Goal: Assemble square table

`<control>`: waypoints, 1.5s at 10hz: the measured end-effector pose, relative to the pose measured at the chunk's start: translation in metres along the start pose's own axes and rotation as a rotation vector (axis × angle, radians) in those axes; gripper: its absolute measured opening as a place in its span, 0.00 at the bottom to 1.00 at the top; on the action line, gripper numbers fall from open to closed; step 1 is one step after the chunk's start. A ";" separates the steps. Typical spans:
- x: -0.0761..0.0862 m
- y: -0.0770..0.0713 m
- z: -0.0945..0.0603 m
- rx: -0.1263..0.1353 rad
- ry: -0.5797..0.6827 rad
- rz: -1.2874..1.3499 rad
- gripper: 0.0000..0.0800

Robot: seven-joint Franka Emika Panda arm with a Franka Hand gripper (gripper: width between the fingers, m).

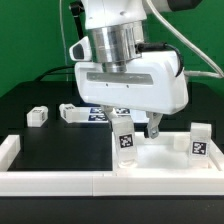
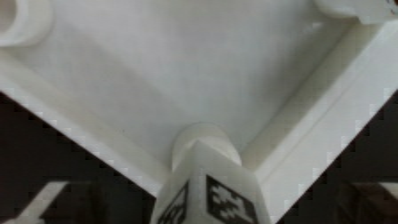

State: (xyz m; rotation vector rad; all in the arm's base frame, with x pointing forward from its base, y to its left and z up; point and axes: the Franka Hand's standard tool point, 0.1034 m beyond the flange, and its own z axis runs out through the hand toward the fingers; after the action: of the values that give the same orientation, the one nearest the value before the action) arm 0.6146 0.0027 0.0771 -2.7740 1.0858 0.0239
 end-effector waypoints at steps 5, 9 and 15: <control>0.009 -0.010 -0.001 -0.027 0.087 -0.474 0.81; 0.009 -0.010 -0.001 -0.016 0.088 -0.222 0.36; 0.013 -0.001 0.002 0.086 0.036 0.661 0.36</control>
Offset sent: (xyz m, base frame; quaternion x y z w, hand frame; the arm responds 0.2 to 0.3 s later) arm 0.0050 0.0226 -0.0022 -0.0071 0.0441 -0.1913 0.9805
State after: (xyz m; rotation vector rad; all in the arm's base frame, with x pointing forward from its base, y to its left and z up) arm 0.6249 -0.0046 0.0746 -2.2252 1.9025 0.0062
